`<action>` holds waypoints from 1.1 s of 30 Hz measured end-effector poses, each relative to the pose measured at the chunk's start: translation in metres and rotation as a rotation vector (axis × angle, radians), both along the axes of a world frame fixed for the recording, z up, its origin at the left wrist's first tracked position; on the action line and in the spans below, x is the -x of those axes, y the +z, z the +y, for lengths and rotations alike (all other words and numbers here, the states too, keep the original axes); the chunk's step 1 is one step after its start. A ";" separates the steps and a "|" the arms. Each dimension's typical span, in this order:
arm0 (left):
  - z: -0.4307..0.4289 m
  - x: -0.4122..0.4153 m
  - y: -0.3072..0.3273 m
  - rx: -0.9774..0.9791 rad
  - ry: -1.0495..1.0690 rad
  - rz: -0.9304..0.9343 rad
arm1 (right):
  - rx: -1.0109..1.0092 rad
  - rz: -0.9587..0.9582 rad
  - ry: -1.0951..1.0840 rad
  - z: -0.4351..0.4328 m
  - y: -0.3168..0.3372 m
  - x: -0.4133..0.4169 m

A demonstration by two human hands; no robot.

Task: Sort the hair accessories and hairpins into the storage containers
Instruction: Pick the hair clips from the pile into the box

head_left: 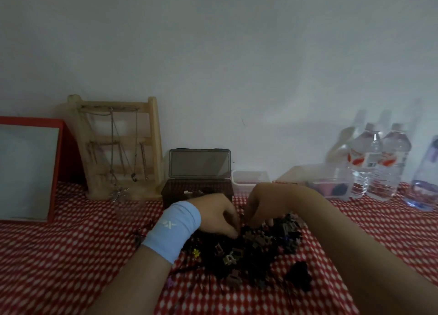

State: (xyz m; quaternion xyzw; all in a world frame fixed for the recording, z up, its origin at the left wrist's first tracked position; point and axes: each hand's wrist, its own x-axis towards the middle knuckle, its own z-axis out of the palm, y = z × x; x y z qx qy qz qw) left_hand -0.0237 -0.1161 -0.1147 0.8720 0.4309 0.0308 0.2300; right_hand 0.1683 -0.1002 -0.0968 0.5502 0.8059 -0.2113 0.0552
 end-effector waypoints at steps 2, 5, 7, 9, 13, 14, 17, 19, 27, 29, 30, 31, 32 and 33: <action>-0.011 -0.006 -0.004 0.047 0.006 0.021 | 0.042 -0.042 -0.020 -0.009 -0.002 0.001; -0.024 -0.010 -0.008 0.079 -0.006 0.024 | 0.042 -0.079 -0.032 -0.020 -0.007 0.005; -0.030 -0.011 -0.010 0.057 -0.015 0.032 | 0.046 -0.077 -0.006 -0.026 -0.010 0.008; -0.034 -0.011 -0.010 0.014 -0.006 0.025 | 0.033 -0.066 0.025 -0.031 -0.011 0.010; -0.039 -0.005 -0.007 -0.051 0.031 -0.036 | -0.022 -0.003 0.012 -0.037 -0.009 0.008; -0.039 -0.003 -0.006 -0.066 0.041 -0.068 | -0.035 0.018 0.002 -0.037 -0.007 0.006; -0.038 0.003 -0.004 -0.117 0.092 -0.158 | -0.099 0.083 -0.033 -0.040 -0.001 0.003; -0.038 0.004 -0.002 -0.133 0.137 -0.195 | -0.126 0.100 -0.070 -0.041 0.001 0.001; -0.048 0.013 0.000 0.000 0.095 -0.054 | -0.158 -0.063 0.002 -0.041 -0.013 0.010; -0.052 0.014 -0.005 0.007 0.070 0.025 | -0.155 -0.067 0.020 -0.042 -0.019 0.015; -0.052 0.015 -0.007 -0.006 0.060 0.045 | -0.160 -0.055 0.016 -0.042 -0.021 0.016; -0.052 0.016 -0.010 -0.017 0.057 0.042 | -0.172 -0.040 0.011 -0.041 -0.021 0.018; -0.051 0.018 -0.011 -0.024 0.060 0.025 | -0.184 -0.029 0.006 -0.040 -0.020 0.019; -0.051 0.019 -0.013 -0.027 0.066 0.010 | -0.188 -0.027 0.006 -0.040 -0.018 0.020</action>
